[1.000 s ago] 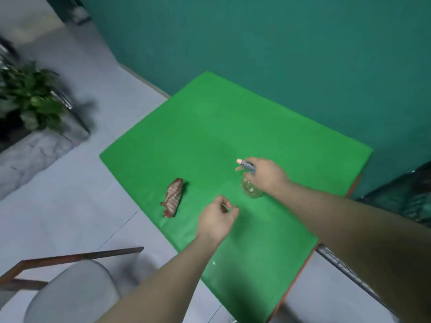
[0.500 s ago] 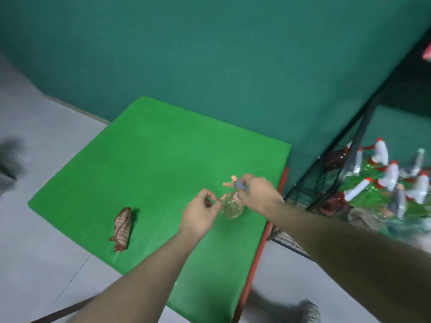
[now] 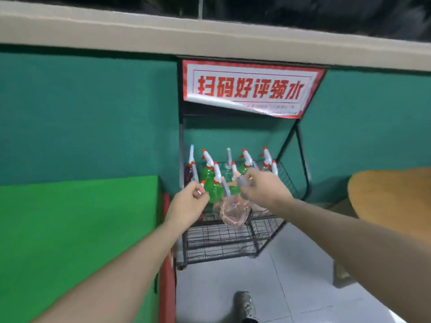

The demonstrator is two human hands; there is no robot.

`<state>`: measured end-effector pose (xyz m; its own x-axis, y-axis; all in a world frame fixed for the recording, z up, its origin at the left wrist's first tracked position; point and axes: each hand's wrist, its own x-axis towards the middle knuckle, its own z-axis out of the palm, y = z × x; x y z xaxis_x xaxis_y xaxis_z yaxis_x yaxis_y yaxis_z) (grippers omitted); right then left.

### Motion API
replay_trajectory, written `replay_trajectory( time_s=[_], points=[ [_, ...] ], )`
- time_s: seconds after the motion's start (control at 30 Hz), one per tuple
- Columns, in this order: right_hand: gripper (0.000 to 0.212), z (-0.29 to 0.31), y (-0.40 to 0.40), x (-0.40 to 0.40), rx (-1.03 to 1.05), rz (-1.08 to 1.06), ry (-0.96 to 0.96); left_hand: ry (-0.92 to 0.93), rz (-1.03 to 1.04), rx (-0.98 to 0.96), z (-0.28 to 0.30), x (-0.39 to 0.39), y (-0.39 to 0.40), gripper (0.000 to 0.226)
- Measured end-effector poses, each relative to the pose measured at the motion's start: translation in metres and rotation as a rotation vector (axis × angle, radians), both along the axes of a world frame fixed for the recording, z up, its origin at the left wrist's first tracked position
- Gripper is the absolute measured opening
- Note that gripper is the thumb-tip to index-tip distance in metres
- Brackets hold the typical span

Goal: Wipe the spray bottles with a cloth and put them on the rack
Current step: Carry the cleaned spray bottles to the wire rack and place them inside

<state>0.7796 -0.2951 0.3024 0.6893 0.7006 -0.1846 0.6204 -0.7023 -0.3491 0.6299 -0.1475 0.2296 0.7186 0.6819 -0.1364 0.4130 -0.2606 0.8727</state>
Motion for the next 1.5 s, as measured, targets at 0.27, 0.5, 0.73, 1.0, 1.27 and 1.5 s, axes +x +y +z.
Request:
replay_trajectory(
  time_s=[0.27, 0.5, 0.73, 1.0, 1.27, 1.5],
  points=[
    [0.017, 0.035, -0.077, 0.125, 0.026, -0.099, -0.047, 0.101, -0.274, 0.129, 0.014, 0.142, -0.055, 0.013],
    [0.02, 0.007, -0.106, 0.221, 0.085, -0.137, 0.014, 0.365, -0.608, 0.545, -0.004, 0.253, -0.08, 0.037],
    [0.012, -0.043, -0.114, 0.26, 0.103, -0.164, 0.128, 0.552, -0.973, 0.933, -0.047, 0.306, -0.08, 0.05],
    [0.012, -0.097, -0.103, 0.265, 0.054, -0.197, 0.224, 0.596, -1.169, 0.949, -0.078, 0.322, -0.068, 0.049],
    [0.021, -0.121, -0.084, 0.25, 0.021, -0.271, 0.281, 0.652, -1.328, 0.892, -0.087, 0.338, -0.043, 0.048],
    [0.007, -0.139, -0.065, 0.237, -0.021, -0.322, 0.345, 0.647, -1.465, 0.875, -0.093, 0.348, -0.028, 0.041]
  ],
)
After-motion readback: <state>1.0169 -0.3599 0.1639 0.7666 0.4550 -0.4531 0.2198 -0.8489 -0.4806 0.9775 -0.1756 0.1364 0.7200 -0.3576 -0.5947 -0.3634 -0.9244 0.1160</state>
